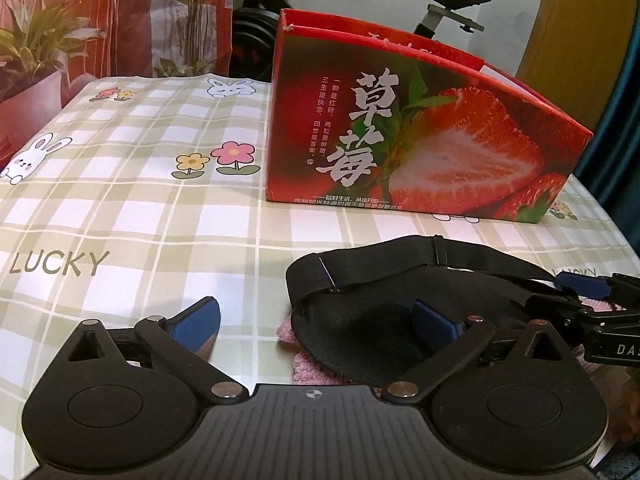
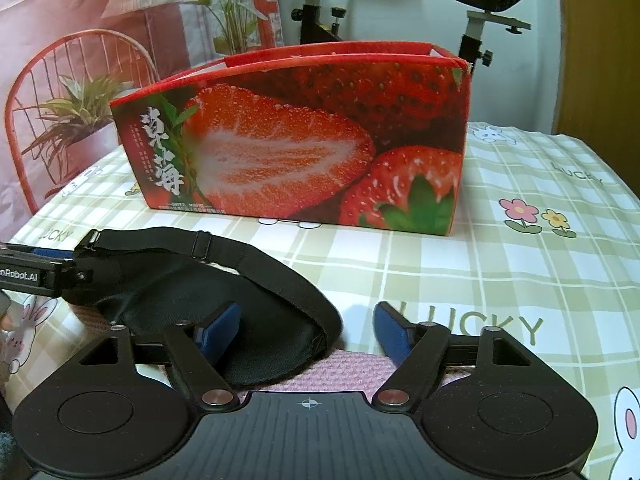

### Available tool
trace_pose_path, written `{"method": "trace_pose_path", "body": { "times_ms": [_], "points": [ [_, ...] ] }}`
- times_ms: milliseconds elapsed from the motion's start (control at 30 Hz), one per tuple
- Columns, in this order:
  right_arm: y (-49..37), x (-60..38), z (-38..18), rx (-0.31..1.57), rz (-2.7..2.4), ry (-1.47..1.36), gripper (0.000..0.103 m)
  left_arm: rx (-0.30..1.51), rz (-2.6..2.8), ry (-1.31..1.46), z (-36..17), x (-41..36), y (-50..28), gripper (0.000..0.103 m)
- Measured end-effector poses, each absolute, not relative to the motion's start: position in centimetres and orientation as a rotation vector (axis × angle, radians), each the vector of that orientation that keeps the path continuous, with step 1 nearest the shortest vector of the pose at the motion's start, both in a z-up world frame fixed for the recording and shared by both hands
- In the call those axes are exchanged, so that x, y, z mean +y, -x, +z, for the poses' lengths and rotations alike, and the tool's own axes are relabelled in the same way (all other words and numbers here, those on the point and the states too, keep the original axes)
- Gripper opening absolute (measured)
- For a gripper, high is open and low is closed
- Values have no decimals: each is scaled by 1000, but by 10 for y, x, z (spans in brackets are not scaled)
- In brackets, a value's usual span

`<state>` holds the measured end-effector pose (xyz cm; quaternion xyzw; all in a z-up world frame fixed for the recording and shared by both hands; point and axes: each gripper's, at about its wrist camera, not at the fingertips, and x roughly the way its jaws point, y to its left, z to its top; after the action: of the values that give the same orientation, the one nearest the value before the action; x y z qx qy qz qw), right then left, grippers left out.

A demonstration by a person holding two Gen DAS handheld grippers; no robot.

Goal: Organize soft objects
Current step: 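Position both open grippers around the pink knit towel edge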

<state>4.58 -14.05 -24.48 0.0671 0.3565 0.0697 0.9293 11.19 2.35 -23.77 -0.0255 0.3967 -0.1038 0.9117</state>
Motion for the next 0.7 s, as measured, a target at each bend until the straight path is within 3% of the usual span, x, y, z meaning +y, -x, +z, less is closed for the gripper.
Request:
{"method": "trace_pose_path", "body": {
  "times_ms": [400,467,700],
  "points": [
    [-47,-142,-248,727,142,-148,92,811,-203,45,-238,23,-112,103],
    [-48,-141,-248,736,130,-150,103,811,-202,46,-239,23,-112,103],
    [-46,-138,-250,735,120,-150,103,807,-200,45,-239,23,-112,103]
  ]
}}
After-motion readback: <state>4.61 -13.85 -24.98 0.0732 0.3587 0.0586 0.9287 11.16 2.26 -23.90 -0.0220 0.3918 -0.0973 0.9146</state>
